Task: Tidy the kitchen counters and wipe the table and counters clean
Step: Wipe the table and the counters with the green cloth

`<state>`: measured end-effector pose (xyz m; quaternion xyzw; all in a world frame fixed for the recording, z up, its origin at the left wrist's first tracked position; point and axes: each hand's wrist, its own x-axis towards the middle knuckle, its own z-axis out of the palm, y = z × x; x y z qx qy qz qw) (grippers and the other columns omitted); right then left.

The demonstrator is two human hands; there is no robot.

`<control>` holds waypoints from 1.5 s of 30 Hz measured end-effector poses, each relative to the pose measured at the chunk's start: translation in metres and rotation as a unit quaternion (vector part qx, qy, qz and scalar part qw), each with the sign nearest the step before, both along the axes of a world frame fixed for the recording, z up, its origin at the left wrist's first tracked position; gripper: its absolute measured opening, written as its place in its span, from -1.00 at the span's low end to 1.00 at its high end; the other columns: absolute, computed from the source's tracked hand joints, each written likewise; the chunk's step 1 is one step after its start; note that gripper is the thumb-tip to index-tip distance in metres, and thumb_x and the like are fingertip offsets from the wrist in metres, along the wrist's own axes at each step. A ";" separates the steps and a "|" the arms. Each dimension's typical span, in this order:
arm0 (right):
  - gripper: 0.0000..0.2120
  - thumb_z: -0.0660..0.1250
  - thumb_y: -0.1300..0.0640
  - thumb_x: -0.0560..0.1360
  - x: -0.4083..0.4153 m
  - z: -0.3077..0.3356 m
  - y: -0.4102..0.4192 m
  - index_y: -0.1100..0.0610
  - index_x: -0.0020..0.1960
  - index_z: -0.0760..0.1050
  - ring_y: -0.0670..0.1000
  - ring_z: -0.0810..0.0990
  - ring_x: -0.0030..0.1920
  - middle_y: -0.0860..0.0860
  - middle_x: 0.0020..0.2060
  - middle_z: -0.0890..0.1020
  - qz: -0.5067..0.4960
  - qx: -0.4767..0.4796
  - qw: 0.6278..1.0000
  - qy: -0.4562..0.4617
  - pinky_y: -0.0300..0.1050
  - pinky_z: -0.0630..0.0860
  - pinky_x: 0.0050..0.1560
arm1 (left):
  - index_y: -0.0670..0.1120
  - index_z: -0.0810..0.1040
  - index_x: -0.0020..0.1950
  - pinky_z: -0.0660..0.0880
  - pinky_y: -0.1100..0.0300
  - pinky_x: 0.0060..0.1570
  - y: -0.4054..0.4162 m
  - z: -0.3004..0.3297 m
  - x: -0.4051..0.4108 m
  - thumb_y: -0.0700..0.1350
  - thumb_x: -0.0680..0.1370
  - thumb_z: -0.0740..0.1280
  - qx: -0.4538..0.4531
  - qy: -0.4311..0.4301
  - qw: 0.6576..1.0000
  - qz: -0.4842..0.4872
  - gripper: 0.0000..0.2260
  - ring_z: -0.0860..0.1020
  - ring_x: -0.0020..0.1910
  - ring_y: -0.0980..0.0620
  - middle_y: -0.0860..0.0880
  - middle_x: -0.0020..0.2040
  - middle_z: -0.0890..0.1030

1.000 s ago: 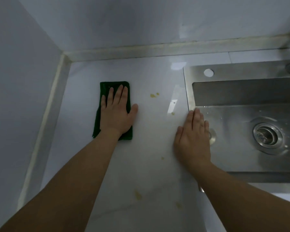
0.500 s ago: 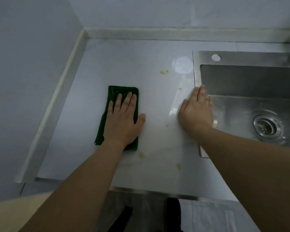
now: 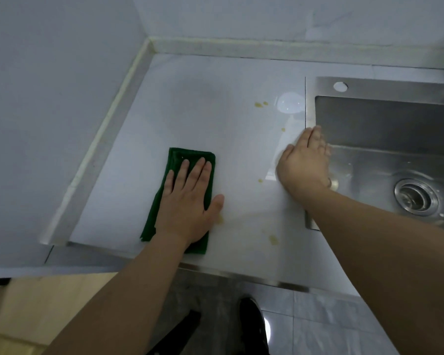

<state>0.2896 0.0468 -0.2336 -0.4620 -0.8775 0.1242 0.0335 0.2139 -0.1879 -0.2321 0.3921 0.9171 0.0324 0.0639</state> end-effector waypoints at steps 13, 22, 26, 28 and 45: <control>-0.43 -0.06 0.08 0.61 0.001 -0.001 -0.003 0.32 0.53 -0.06 0.19 -0.01 0.53 0.23 0.53 -0.01 0.002 -0.002 1.000 0.001 0.07 -0.09 0.52 | 0.02 -0.20 0.58 -0.24 0.00 0.51 -0.017 0.000 0.025 0.29 0.53 -0.25 0.018 0.007 1.000 0.003 -0.34 -0.20 0.55 0.04 0.09 0.58 -0.17; -0.43 -0.06 0.09 0.61 0.001 -0.002 -0.003 0.33 0.53 -0.06 0.20 0.00 0.53 0.24 0.53 -0.01 0.004 0.001 1.000 0.000 0.07 -0.08 0.52 | 0.00 -0.24 0.57 -0.26 -0.04 0.50 -0.013 0.001 0.025 0.34 0.48 -0.27 -0.014 0.007 1.000 0.005 -0.26 -0.24 0.54 0.01 0.06 0.58 -0.20; -0.43 -0.05 0.09 0.61 0.000 -0.001 -0.001 0.34 0.53 -0.05 0.21 0.01 0.52 0.24 0.53 -0.01 0.006 0.006 1.000 0.009 0.07 -0.08 0.52 | -0.04 -0.22 0.58 -0.30 -0.05 0.49 -0.004 0.002 0.039 0.36 0.45 -0.29 -0.014 0.006 1.000 0.021 -0.21 -0.27 0.54 -0.01 0.04 0.58 -0.23; -0.43 -0.05 0.09 0.61 0.001 -0.002 -0.001 0.34 0.53 -0.05 0.20 0.01 0.52 0.24 0.53 -0.01 0.003 0.006 1.000 0.005 0.07 -0.08 0.52 | -0.04 -0.22 0.58 -0.30 -0.05 0.49 -0.002 0.002 0.044 0.36 0.45 -0.28 -0.014 0.005 1.000 0.019 -0.21 -0.26 0.54 -0.01 0.04 0.58 -0.22; -0.41 0.00 0.08 0.60 0.001 -0.003 0.001 0.34 0.53 -0.04 0.19 -0.01 0.53 0.25 0.53 0.00 0.011 0.004 1.000 0.024 0.05 -0.09 0.52 | 0.00 -0.21 0.58 -0.23 -0.05 0.50 0.051 0.000 -0.011 0.30 0.49 -0.28 -0.005 0.005 1.000 -0.003 -0.30 -0.21 0.55 0.01 0.06 0.58 -0.18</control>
